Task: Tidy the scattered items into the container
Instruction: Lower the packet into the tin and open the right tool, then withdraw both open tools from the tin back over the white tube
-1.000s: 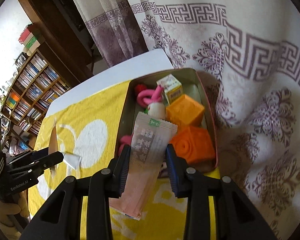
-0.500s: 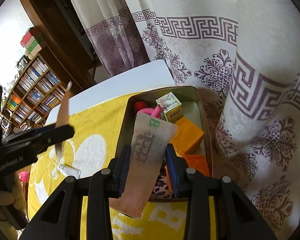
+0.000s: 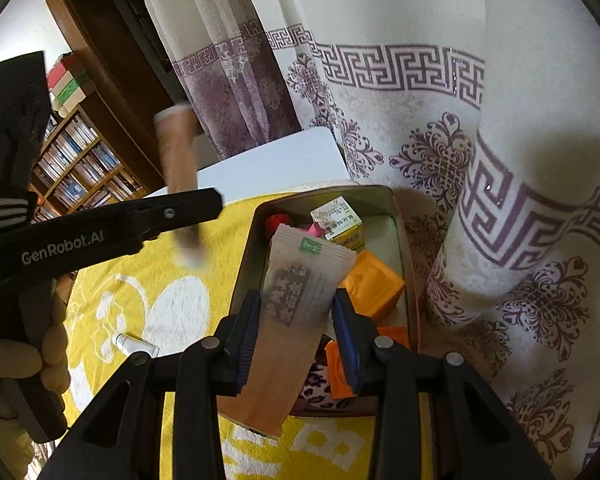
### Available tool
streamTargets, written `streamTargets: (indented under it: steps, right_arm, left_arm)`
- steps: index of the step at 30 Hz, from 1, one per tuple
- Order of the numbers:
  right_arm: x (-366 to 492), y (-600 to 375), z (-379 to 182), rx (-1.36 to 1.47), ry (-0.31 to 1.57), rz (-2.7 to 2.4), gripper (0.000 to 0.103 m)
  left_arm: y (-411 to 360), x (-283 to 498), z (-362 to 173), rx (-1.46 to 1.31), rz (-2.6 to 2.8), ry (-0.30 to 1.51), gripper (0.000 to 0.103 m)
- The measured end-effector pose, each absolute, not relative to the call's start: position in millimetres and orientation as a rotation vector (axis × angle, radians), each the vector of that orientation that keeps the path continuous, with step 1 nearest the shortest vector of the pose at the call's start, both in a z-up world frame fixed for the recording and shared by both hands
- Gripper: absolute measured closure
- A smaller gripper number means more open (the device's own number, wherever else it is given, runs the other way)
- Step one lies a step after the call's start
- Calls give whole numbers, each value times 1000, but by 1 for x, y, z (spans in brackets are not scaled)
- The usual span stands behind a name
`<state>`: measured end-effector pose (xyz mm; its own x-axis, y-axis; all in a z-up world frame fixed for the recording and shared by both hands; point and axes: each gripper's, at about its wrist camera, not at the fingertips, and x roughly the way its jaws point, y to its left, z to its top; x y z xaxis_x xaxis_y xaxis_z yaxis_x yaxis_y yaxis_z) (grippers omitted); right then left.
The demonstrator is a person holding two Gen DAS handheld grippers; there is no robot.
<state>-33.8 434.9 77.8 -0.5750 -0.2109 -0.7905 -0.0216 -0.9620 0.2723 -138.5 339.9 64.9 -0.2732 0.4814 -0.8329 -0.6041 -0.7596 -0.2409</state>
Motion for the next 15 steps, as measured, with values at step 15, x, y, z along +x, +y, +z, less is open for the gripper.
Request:
streamTargets:
  steps: [15]
  right_arm:
    - [-24,431,68,1416,-377,-2665,41]
  left_arm:
    - [317,-139,51,-1365,2089,110,33]
